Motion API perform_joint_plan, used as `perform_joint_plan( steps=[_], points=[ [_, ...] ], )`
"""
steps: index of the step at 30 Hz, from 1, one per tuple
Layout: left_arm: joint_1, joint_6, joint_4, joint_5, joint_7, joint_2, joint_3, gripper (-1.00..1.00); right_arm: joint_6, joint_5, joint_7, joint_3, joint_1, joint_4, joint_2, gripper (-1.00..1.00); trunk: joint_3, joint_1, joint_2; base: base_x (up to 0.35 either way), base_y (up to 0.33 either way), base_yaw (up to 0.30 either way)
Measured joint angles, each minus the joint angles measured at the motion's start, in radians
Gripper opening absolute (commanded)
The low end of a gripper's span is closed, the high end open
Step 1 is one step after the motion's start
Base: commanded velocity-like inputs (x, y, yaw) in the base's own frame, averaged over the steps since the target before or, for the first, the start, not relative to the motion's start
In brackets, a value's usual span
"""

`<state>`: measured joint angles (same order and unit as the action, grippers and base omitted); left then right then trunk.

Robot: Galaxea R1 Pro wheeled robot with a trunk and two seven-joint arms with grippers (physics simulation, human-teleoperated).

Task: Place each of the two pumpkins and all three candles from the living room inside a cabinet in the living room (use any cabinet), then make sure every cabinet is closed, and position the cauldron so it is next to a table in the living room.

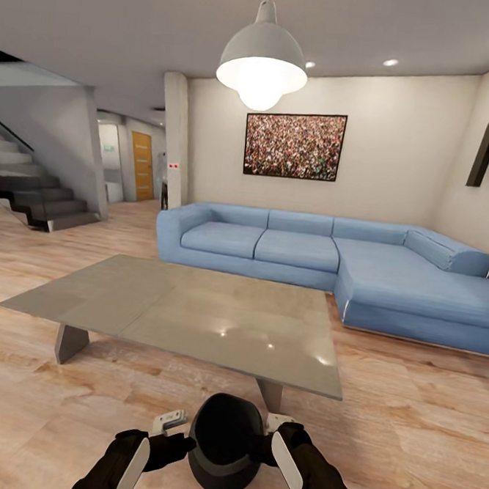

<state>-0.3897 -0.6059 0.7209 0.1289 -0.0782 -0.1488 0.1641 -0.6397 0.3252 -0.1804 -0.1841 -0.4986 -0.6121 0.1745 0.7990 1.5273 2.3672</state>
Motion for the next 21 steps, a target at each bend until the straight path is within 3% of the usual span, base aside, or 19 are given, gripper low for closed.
perform_joint_plan(
  steps=[11,21],
  points=[
    [0.000,-0.006,0.000,0.000,0.000,0.000,0.000,1.00,0.003,-0.002,0.001,0.001,0.000,-0.002,0.000,1.00,-0.017,-0.042,-0.077,0.000,0.000,0.000],
    [0.000,-0.008,0.000,0.000,0.000,0.001,0.000,1.00,0.012,-0.006,0.002,-0.008,0.000,-0.004,0.000,1.00,-0.046,-0.081,-0.147,0.000,0.000,0.000]
  ],
)
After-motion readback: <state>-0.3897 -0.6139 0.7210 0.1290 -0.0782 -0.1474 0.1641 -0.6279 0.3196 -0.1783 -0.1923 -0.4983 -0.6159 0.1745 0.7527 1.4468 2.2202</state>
